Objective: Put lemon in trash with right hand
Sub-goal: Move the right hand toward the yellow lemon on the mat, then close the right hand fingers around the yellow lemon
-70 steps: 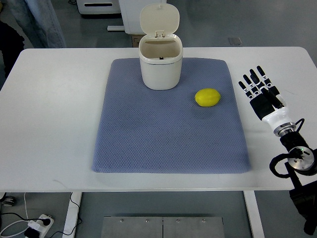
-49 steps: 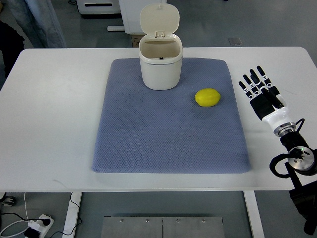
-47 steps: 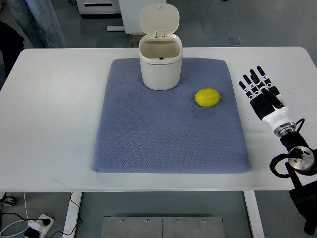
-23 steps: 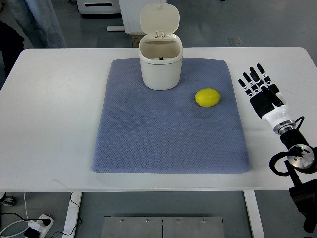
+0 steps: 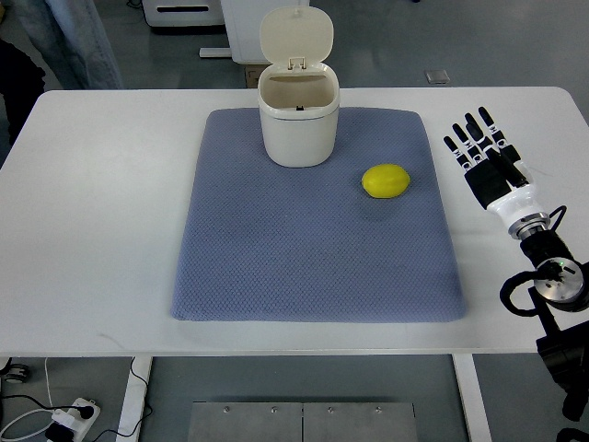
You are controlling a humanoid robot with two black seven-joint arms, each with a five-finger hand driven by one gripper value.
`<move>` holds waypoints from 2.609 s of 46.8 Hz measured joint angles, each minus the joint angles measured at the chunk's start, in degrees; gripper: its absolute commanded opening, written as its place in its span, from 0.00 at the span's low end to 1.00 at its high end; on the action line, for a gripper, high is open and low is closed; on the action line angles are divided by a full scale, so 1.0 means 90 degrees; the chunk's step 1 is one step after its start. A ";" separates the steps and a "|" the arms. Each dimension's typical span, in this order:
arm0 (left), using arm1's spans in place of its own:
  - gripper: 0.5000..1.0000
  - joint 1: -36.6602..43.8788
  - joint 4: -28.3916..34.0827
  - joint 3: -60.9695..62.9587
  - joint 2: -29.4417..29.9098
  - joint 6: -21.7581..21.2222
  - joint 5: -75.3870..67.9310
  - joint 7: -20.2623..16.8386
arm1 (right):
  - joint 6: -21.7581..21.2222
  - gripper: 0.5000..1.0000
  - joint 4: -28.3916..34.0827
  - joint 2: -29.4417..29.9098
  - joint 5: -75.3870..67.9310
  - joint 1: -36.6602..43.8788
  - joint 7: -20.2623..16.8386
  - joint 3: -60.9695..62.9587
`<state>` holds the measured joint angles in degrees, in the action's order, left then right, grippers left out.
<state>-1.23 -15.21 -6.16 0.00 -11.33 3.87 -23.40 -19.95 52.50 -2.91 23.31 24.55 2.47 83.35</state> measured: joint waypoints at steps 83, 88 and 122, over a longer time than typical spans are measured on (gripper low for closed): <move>1.00 0.0000 0.0000 0.0001 0.0000 -0.0001 0.0000 0.0001 | 0.1408 1.00 -0.0592 -0.1162 0.0403 0.1564 0.2642 -0.4932; 1.00 -0.0001 0.0000 0.0000 0.0000 -0.0001 0.0000 0.0003 | 0.1628 0.99 -0.0694 -0.1149 0.0404 0.1656 0.2823 -0.5334; 1.00 0.0000 0.0000 0.0001 0.0000 0.0002 0.0000 0.0002 | 0.1876 1.00 -0.1221 -0.0733 0.0405 0.1702 0.3118 -0.5933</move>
<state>-1.23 -15.20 -6.15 0.00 -11.31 3.87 -23.38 -3.07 41.51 -9.50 26.96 39.87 30.53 29.96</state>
